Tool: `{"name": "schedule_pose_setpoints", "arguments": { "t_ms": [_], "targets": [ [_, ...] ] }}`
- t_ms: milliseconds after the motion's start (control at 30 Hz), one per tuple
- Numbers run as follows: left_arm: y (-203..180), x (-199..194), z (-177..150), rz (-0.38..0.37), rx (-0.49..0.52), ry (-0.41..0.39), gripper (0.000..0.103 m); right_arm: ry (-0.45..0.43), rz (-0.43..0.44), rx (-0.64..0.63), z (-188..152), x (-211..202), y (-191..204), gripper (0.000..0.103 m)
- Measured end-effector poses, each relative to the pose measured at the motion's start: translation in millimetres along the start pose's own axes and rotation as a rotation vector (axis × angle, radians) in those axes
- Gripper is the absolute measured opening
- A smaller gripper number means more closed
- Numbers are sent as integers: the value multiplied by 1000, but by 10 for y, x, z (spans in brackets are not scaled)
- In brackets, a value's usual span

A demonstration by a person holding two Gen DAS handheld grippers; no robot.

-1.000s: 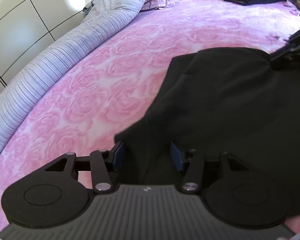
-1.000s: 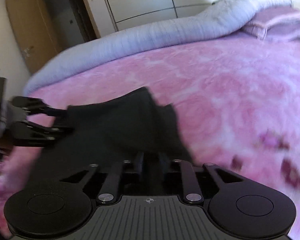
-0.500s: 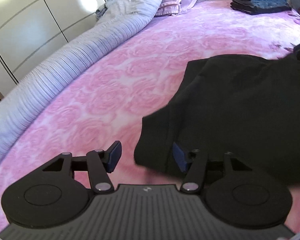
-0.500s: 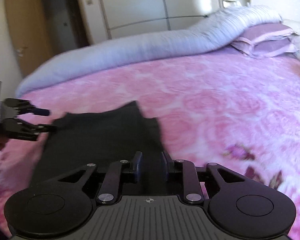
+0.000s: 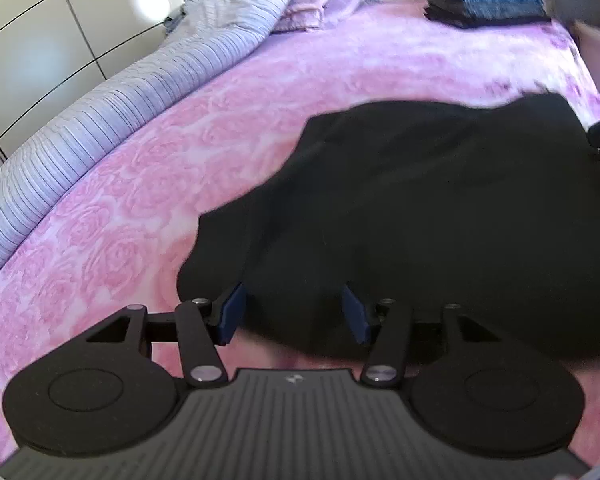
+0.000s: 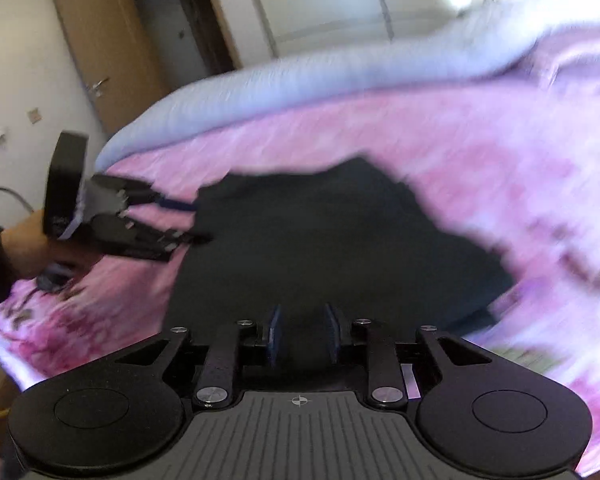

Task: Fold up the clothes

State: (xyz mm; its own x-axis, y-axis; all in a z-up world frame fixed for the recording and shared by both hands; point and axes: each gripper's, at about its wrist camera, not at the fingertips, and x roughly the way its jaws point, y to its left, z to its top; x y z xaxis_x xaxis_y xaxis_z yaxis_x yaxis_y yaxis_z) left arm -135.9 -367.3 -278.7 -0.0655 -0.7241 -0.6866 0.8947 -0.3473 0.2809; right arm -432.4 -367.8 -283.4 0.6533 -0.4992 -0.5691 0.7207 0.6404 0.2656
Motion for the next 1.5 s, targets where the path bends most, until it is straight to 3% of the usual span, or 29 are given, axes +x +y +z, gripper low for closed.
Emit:
{"name": "schedule_pose_setpoints", "arguments": {
  "t_ms": [67, 167, 233, 400, 467, 567, 733, 933, 1000, 1100, 1200, 1233, 1300, 1433, 1500],
  "targets": [
    [-7, 92, -13, -13, -12, 16, 49, -23, -20, 41, -38, -24, -185, 29],
    [-3, 150, -16, -31, -19, 26, 49, 48, 15, 224, -158, 161, -588, 30],
    [-34, 142, 121, -37, -2, 11, 48, 35, 43, 262, -151, 108, -669, 30],
    [-112, 126, 463, -54, 40, -25, 46, -71, -28, 216, -111, -61, -653, 31],
    [-205, 290, 639, -101, 57, -25, 46, -96, -50, 231, -131, -47, -707, 31],
    [-344, 620, 836, -136, 88, -17, 46, -60, -48, 291, -204, 98, -853, 31],
    [-327, 1132, 1075, -199, 29, -11, 47, -70, -66, 159, -283, 132, -750, 31],
    [-225, 1380, 1242, -215, 14, 3, 56, -81, -56, 136, -319, 207, -776, 31],
    [-158, 1325, 1247, -216, -12, 5, 54, -67, -61, 123, -304, 206, -748, 31],
    [-68, 998, 1156, -143, -9, -18, 46, -9, -90, 89, -166, 176, -656, 31],
    [47, 602, 973, -84, 20, -30, 48, -12, -71, -8, -68, 8, -384, 37],
    [88, 467, 900, -66, 31, -31, 49, -13, -65, -51, -59, -29, -247, 42],
    [140, 227, 703, -33, 69, -23, 51, 5, -46, -135, -62, -36, 67, 64],
    [163, -164, 276, -7, 164, -20, 53, 43, 61, -322, -134, 95, 771, 66],
    [96, -291, 73, 7, 250, -31, 55, 79, 67, -446, -224, 277, 1116, 66]
  ]
}}
